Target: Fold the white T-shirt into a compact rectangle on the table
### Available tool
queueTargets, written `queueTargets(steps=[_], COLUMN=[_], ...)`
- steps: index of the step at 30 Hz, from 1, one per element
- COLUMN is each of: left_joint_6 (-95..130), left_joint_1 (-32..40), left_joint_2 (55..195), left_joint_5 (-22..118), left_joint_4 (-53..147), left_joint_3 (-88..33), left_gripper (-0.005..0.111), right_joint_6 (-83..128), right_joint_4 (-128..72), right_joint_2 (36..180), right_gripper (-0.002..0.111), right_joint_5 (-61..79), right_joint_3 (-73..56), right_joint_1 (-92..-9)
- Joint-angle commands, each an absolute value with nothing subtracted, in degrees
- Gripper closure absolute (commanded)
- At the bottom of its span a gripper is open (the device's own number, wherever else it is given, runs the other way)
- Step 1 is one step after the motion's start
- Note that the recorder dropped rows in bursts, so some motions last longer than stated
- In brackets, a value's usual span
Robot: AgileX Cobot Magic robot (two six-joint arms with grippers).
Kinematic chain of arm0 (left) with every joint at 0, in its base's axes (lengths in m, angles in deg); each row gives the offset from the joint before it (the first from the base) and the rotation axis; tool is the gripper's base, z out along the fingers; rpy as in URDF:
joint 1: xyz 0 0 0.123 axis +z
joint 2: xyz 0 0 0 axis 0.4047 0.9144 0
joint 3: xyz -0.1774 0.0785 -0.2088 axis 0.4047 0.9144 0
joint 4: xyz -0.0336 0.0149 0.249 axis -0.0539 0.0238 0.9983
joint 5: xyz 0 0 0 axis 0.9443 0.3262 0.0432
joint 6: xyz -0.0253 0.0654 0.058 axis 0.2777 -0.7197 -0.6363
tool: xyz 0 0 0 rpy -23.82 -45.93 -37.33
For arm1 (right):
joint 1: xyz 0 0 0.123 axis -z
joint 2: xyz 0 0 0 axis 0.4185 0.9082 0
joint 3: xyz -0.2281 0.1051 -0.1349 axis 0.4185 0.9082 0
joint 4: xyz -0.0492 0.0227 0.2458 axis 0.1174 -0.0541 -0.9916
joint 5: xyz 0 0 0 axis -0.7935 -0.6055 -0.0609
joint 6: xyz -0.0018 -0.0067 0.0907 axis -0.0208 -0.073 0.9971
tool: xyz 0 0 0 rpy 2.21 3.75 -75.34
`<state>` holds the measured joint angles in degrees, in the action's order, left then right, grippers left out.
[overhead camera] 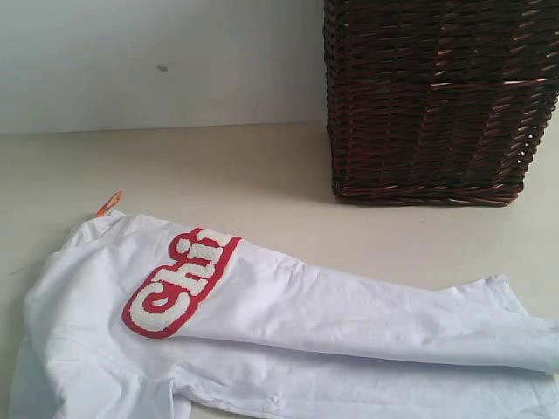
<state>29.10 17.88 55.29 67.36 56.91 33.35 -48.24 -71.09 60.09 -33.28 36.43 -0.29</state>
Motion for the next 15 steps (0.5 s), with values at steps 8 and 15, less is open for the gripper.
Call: queueTargets(steps=[8,15], left_joint_6=[29.24,29.24], left_joint_1=[18.00,18.00], left_joint_2=[54.90,54.90], left_joint_5=[66.45,66.45], left_joint_4=[56.95,56.95], left_joint_3=[33.48,33.48], left_gripper=[0.104,0.104], right_joint_6=[-57.84,-53.56], right_joint_4=[-65.14,-63.72], right_joint_2=[97.51,116.77], right_gripper=[0.108,0.084], right_joint_5=[-48.36,-60.80], right_joint_3=[27.71,10.22], right_joint_1=[-0.10,-0.10])
